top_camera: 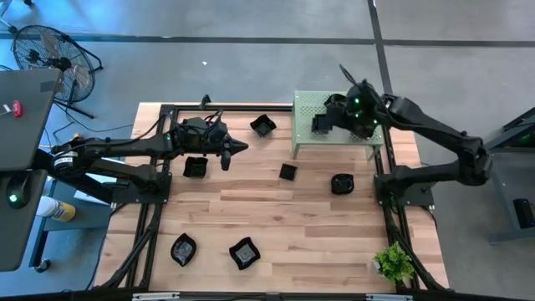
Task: Pick & Place Mini shaped plates
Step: Stack the black square plate on top of the black square plate on the shelf, then stack the black distorted square plate on top of the black distorted square plate on the shelf
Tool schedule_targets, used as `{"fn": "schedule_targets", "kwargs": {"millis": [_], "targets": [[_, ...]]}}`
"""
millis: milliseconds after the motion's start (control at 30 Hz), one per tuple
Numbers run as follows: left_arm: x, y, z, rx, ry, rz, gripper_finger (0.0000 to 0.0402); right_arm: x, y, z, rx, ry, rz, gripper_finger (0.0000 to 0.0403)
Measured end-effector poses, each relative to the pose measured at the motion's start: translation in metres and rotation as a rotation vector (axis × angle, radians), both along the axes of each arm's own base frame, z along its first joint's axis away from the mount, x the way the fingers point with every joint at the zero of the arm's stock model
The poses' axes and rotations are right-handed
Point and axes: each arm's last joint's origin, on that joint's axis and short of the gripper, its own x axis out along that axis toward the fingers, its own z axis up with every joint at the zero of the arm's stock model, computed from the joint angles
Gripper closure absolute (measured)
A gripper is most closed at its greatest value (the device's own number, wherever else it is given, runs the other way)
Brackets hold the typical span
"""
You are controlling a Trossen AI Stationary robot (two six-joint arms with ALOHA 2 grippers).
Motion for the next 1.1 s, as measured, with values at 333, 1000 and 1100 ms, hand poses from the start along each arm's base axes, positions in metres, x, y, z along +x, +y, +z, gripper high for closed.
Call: {"fn": "schedule_targets", "kwargs": {"millis": [333,1000,1100], "targets": [[0.000,0.000,0.000,0.002,0.001,0.007,0.0401,0.003,-0.029,-0.025,0.087,-0.016,-0.049,0.0402],[-0.001,0.000,-0.002,0.022,0.021,0.012,0.0401,0.006,-0.028,-0.021,0.040,-0.007,0.112,0.0336],[-0.001,0.001,-0.002,0.034,0.023,0.011,0.0402,0.010,-0.022,-0.010,-0.059,0.002,0.282,0.0352]]}}
